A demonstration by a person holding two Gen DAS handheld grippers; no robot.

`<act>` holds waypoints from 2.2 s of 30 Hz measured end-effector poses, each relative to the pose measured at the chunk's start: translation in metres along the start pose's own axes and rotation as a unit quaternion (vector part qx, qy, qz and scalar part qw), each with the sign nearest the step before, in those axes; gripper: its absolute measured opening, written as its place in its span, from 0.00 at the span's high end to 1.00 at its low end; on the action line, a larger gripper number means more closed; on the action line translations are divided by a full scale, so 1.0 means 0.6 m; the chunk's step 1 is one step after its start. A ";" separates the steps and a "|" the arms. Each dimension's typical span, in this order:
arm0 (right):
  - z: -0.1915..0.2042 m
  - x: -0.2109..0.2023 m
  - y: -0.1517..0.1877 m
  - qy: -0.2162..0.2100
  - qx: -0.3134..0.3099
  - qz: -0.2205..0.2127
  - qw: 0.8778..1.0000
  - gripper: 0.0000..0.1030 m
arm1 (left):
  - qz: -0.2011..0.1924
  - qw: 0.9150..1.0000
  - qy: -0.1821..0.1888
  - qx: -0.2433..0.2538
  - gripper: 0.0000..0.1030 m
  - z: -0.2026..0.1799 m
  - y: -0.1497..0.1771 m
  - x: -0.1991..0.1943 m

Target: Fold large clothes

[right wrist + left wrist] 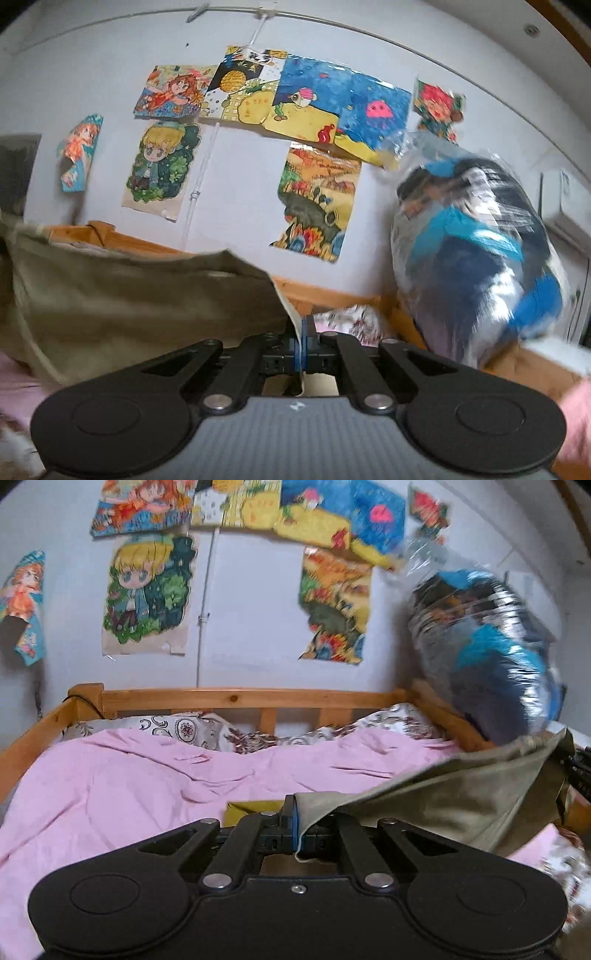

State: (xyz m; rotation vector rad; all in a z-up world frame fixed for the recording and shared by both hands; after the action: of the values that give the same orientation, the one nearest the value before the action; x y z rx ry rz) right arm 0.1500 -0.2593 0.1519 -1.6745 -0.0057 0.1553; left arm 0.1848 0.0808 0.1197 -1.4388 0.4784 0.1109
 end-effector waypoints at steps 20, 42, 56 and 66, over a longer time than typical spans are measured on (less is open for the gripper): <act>0.002 0.618 0.258 -0.025 -0.066 0.203 0.977 0.98 | 0.215 0.975 -0.017 -0.054 0.96 0.180 0.108 0.584; -0.069 0.543 0.235 -0.010 -0.045 0.186 0.981 0.01 | 0.054 0.976 -0.044 -0.205 0.01 0.266 0.032 0.448; -0.102 0.614 0.297 0.103 -0.109 0.198 0.969 0.00 | 0.109 0.994 -0.010 0.022 0.01 0.038 0.161 0.488; -0.037 0.592 0.222 0.060 -0.035 0.174 0.982 0.00 | 0.093 0.988 -0.106 -0.055 0.01 0.088 0.149 0.511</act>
State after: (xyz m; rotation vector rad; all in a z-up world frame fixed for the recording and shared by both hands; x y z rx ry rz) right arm 0.4925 -0.2621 -0.0129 -1.7421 0.3783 0.3190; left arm 0.4423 0.0807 -0.0761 -1.4691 0.4353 0.4419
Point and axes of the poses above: each gripper's, at about its wrist camera, not at the fingertips, and x roughly the way its jaws point, z to its left, y to its underside, the point moved 10 cm from there along x, roughly the way its jaws point, and after that the axes turned 10 degrees about x, right-handed, at the moved point
